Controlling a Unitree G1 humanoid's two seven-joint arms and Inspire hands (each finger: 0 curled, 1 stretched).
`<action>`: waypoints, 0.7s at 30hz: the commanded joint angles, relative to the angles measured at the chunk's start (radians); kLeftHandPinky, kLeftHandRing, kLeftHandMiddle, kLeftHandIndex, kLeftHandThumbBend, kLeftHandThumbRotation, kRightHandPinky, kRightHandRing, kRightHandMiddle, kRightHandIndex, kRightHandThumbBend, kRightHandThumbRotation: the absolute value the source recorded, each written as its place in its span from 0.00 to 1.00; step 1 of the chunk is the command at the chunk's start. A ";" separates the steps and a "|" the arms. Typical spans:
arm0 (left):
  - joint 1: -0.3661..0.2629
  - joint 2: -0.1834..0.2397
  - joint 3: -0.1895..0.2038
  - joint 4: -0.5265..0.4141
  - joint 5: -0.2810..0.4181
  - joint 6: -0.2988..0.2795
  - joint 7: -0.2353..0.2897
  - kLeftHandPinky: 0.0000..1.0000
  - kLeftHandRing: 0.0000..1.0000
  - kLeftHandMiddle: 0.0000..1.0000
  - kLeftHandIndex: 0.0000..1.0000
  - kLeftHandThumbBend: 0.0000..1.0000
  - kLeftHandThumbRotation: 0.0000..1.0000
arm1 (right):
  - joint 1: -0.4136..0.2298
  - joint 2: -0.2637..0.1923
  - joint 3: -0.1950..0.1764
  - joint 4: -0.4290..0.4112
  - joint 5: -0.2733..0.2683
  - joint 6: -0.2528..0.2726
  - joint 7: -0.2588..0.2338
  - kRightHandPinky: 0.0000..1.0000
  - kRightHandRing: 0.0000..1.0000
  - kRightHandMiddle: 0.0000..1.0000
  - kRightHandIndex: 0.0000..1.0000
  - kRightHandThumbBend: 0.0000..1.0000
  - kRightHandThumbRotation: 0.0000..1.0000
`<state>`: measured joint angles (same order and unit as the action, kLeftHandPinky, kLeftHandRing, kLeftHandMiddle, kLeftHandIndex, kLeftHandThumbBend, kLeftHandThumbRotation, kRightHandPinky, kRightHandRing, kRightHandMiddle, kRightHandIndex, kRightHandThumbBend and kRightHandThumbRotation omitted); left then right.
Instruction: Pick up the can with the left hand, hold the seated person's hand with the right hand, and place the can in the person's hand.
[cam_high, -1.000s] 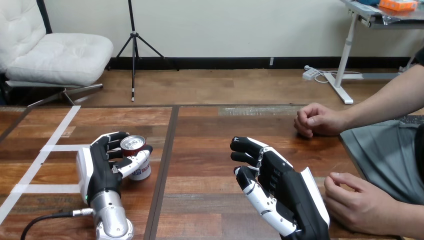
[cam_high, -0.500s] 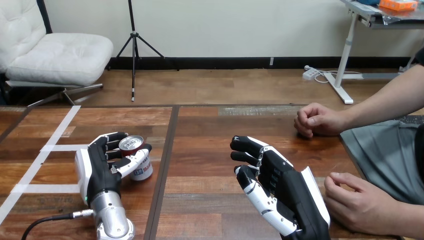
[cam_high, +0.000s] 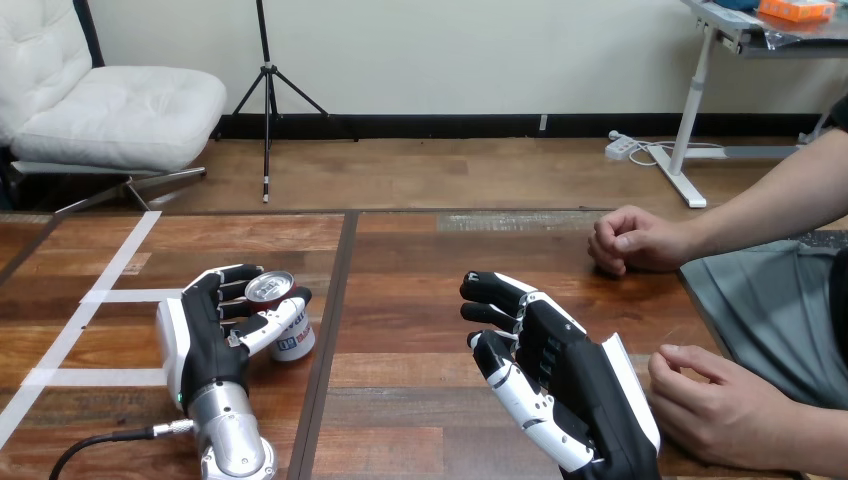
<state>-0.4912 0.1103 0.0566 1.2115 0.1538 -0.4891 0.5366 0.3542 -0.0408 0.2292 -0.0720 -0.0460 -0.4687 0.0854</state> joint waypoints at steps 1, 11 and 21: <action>-0.064 0.010 0.002 -0.019 0.005 -0.049 0.004 0.48 0.55 0.57 0.55 0.63 0.00 | -0.034 0.019 0.002 -0.035 0.009 -0.009 0.001 0.72 0.80 0.82 0.78 0.41 0.50; -0.058 0.014 -0.014 -0.016 0.026 -0.060 0.013 0.46 0.54 0.57 0.55 0.65 0.00 | -0.034 0.020 0.003 -0.031 0.006 -0.010 -0.001 0.72 0.79 0.81 0.78 0.41 0.50; -0.051 0.012 -0.024 -0.014 0.044 -0.072 0.028 0.45 0.53 0.56 0.55 0.65 0.00 | -0.033 0.021 0.003 -0.034 0.002 -0.013 -0.004 0.72 0.79 0.81 0.78 0.41 0.51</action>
<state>-0.4909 0.1091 0.0483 1.2125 0.1740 -0.5139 0.5495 0.3542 -0.0408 0.2297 -0.0719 -0.0486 -0.4687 0.0851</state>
